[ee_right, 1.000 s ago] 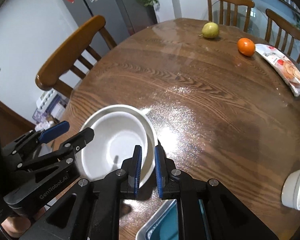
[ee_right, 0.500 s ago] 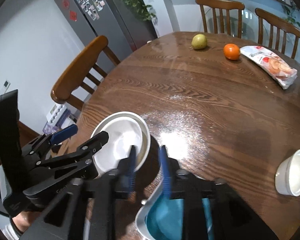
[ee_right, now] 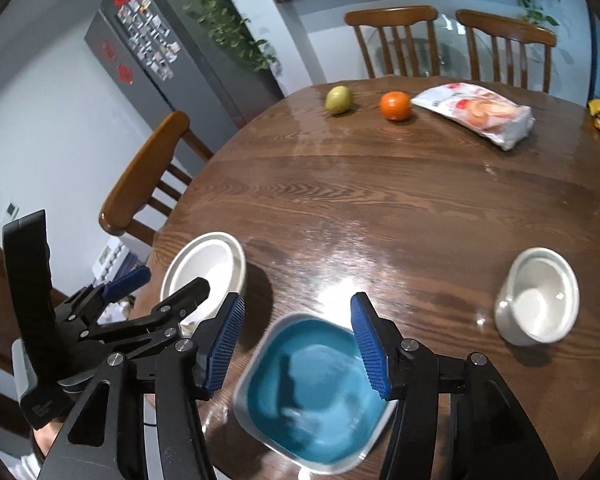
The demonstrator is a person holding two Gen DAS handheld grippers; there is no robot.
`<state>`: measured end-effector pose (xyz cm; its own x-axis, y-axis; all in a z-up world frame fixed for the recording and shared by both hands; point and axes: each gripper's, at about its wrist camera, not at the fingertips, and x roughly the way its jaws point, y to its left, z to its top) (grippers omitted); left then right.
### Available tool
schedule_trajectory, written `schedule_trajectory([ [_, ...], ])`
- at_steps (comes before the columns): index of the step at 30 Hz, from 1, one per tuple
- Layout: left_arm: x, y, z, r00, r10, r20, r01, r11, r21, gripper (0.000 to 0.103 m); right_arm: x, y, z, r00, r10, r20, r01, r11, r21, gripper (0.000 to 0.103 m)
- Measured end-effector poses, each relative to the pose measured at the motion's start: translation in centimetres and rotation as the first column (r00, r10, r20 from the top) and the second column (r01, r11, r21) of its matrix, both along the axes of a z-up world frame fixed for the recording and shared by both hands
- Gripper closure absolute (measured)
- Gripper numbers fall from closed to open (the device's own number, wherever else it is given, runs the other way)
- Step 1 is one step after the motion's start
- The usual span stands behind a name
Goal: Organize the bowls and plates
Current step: 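Move both grippers to the small white bowl on the table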
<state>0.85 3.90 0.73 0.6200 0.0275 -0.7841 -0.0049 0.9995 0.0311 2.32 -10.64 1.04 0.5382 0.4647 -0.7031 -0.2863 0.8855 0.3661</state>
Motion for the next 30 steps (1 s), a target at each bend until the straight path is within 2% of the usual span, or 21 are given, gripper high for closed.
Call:
schedule_trajectory([
  [8,-0.5,-4.9,0.0,0.998,-0.067,0.001,0.067,0.998,-0.006,0.021,-1.5,-6.2,-0.5,0.994,-0.105,-0.004,0.105,0.994,0.013,0.047],
  [15,-0.5,-10.8,-0.5,0.986,-0.165,-0.007,0.165,0.986,-0.020,0.020,-2.3,-11.9,-1.4,0.978,-0.207,-0.020,0.207,0.978,-0.004,0.047],
  [21,1.1,-15.3,-2.2,0.971,-0.230,-0.065,0.228,0.973,-0.040,0.020,-2.1,-16.6,-2.9,0.957,-0.285,-0.050,0.284,0.958,-0.032,0.047],
  [30,4.2,-20.4,-3.9,0.966,-0.238,-0.104,0.237,0.971,-0.025,0.020,0.2,-20.3,-5.2,0.945,-0.312,-0.103,0.309,0.950,-0.044,0.047],
])
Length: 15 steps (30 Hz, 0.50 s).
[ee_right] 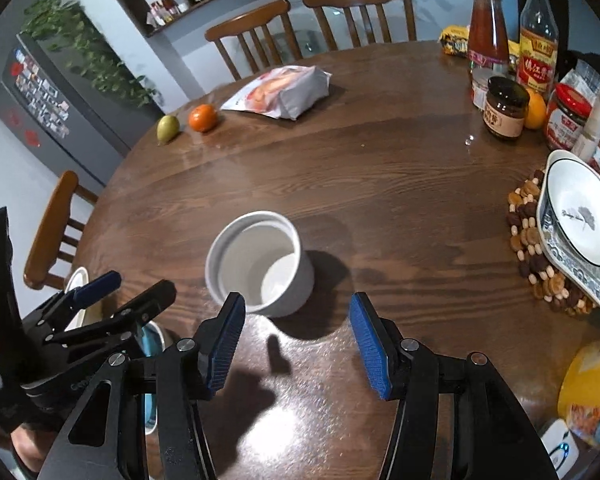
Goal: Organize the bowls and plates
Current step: 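Move both grippers to the small white bowl on the table, then close both grippers on opposite sides of the small white bowl rim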
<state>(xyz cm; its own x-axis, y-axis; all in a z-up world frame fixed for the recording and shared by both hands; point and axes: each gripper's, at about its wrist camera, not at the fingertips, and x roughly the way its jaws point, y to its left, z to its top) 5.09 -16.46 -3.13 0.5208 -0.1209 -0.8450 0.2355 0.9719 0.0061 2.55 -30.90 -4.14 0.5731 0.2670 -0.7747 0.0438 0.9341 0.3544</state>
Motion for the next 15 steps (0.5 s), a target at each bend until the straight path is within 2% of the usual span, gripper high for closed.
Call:
schedule_trajectory([
  [7,1.7,-2.2,-1.8,0.999,0.002,-0.036,-0.001,1.000,0.028,0.021,3.0,-0.3,-1.5,0.999,0.018,-0.031,-0.018,1.000,0.025,0.048],
  [10,2.4,-3.1,-2.8,0.998,0.004,-0.055,-0.003,1.000,0.030,0.022,4.3,-0.3,-2.5,0.998,0.029,-0.056,-0.027,0.999,0.032,0.053],
  [12,3.0,-3.6,-3.5,0.997,0.001,-0.071,0.002,0.999,0.035,0.027,5.0,-0.4,-3.1,0.997,0.032,-0.074,-0.029,0.999,0.041,0.058],
  [13,3.2,-3.7,-3.8,0.997,-0.001,-0.078,0.004,0.999,0.036,0.032,5.3,-0.5,-3.6,0.996,0.037,-0.086,-0.033,0.998,0.048,0.058],
  [15,3.5,-3.8,-4.4,0.995,-0.002,-0.100,0.006,0.999,0.033,0.043,5.8,-0.5,-4.2,0.993,0.047,-0.107,-0.041,0.997,0.062,0.066],
])
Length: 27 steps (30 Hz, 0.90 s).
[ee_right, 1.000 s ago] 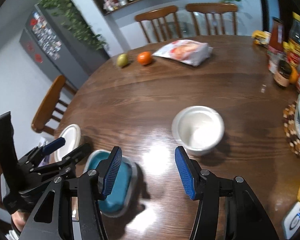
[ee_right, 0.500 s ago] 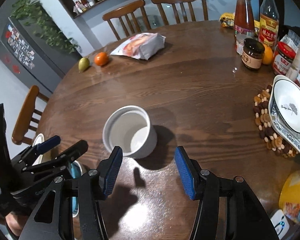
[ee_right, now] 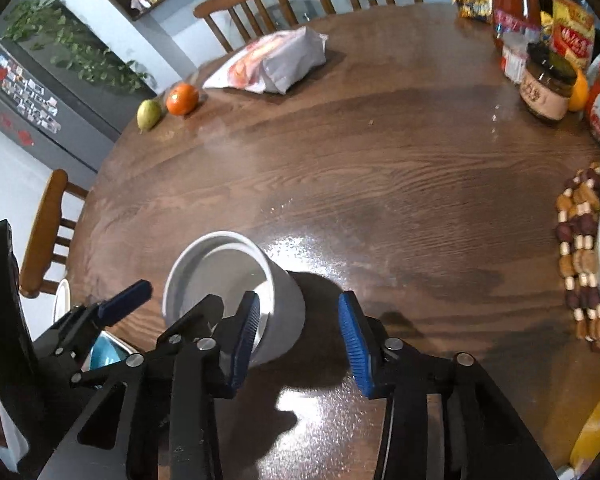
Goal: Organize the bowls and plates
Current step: 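Close both grippers on opposite sides of the small white bowl rim, then lift the small white bowl and carry it over the nested bowls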
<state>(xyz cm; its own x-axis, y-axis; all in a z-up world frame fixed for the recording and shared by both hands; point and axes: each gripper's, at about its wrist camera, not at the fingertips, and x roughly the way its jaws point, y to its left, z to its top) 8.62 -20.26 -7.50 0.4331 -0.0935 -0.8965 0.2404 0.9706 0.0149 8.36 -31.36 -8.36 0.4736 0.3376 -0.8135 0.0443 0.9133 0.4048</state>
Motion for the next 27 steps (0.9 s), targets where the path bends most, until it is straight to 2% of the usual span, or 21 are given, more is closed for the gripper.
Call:
schedule_trajectory([
  [2,0.4,0.0,-0.6,1.000,0.001,-0.031,-0.002,1.000,-0.015,0.056,0.4,0.2,-0.4,1.000,0.015,-0.014,-0.014,1.000,0.021,0.070],
  [6,0.5,-0.3,-0.8,0.999,-0.015,-0.047,0.013,0.999,-0.043,0.070,1.0,0.7,-0.6,0.999,0.034,-0.025,-0.033,0.999,0.028,0.081],
  [10,0.5,-0.8,-0.8,0.998,-0.039,-0.049,0.036,0.998,-0.053,0.085,1.2,0.9,-0.5,0.999,0.035,-0.020,-0.035,0.999,0.012,0.084],
  [16,0.6,-0.9,-1.5,0.998,-0.042,-0.056,0.040,0.998,-0.040,0.090,1.3,1.5,-0.3,0.999,0.034,-0.013,-0.034,0.999,0.006,0.086],
  [20,0.6,-0.7,-1.5,0.997,-0.047,-0.053,0.045,0.998,-0.044,0.090,1.2,1.7,-0.3,1.000,0.023,-0.004,-0.023,1.000,-0.002,0.086],
  [27,0.2,0.1,-0.1,0.999,-0.045,-0.001,0.045,0.998,-0.046,0.091,0.4,2.5,0.7,0.999,0.018,0.032,-0.017,1.000,-0.016,0.088],
])
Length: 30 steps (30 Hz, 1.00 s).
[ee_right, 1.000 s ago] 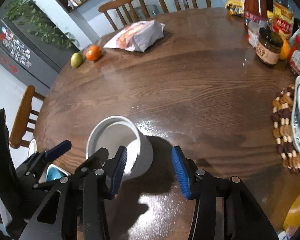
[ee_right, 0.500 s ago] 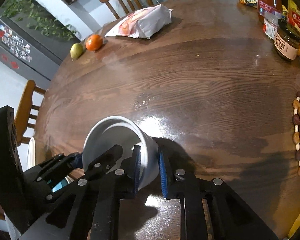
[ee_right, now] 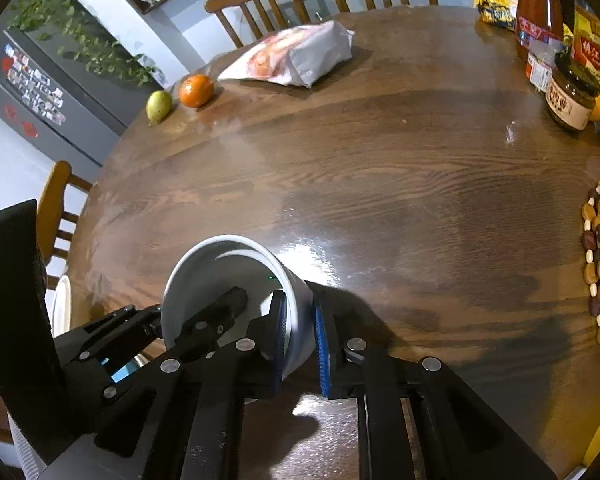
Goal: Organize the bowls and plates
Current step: 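Lift the small white bowl and carry it over the nested bowls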
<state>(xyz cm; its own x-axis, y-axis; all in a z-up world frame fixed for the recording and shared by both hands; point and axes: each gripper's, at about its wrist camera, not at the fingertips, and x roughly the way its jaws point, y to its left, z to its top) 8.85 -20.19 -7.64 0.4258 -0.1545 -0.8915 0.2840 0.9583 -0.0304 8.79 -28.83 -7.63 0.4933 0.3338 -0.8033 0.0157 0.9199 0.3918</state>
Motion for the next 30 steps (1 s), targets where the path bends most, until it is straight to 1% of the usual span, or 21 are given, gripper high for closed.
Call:
schedule_trajectory([
  [5,-0.5,1.0,2.0,0.998,0.007,0.059,-0.007,1.000,0.001,0.091,-0.8,0.9,1.9,0.999,0.001,0.050,-0.001,1.000,0.013,0.088],
  [11,-1.1,3.4,3.9,0.993,0.034,0.115,-0.033,0.999,-0.006,0.092,-1.2,2.8,4.0,0.995,0.021,0.098,-0.023,0.999,0.026,0.088],
  [23,-2.5,9.5,6.4,0.980,0.099,0.171,-0.097,0.995,-0.017,0.091,-1.7,8.9,6.6,0.983,0.099,0.155,-0.102,0.995,0.012,0.088],
  [30,-3.4,11.9,7.4,0.976,0.110,0.190,-0.108,0.994,-0.022,0.091,-2.5,11.5,7.5,0.977,0.118,0.175,-0.120,0.993,0.004,0.088],
])
